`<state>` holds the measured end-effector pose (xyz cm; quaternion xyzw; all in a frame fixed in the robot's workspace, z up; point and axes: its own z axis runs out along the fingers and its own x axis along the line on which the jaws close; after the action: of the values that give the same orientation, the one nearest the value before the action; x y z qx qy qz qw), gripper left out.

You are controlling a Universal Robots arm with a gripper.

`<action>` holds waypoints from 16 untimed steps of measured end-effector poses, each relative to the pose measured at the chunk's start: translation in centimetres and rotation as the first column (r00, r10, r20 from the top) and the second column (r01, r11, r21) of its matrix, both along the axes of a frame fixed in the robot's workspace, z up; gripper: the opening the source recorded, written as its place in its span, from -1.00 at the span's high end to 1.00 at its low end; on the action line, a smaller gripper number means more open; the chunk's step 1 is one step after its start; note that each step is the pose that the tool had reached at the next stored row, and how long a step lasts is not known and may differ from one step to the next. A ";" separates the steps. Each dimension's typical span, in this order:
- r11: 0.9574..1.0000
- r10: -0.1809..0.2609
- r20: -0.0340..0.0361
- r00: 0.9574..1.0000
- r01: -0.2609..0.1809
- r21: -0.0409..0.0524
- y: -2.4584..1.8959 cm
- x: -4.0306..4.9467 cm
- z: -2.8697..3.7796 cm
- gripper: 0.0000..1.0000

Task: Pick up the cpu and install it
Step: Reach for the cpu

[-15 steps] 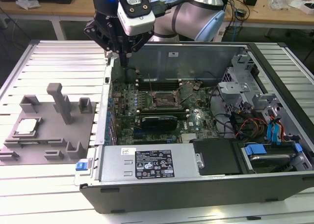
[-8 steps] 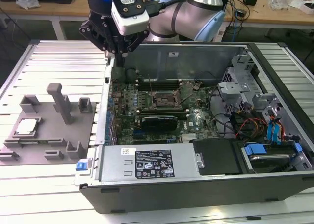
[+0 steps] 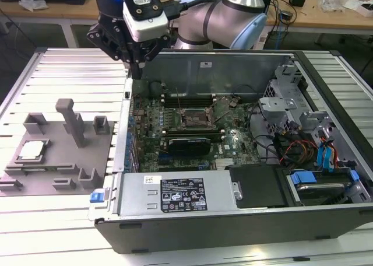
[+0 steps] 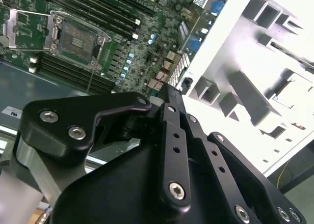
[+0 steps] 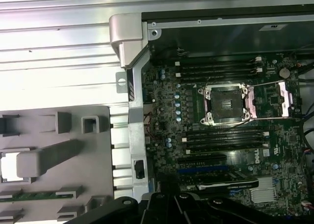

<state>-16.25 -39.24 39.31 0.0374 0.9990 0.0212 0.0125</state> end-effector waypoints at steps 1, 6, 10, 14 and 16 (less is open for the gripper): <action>1.000 0.000 0.000 1.000 0.000 0.000 0.01 -0.21 0.00 0.79; 1.000 0.000 0.000 1.000 0.000 0.000 0.04 -0.96 0.00 0.79; 1.000 0.000 0.000 1.000 0.000 0.000 0.05 -1.51 0.00 0.79; 1.000 0.000 0.000 1.000 0.000 0.000 0.08 -2.25 0.00 0.79; 1.000 0.000 0.000 1.000 0.000 0.000 0.10 -2.54 0.00 0.79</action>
<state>-18.78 -39.14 39.32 0.0374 0.9990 0.0212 0.0125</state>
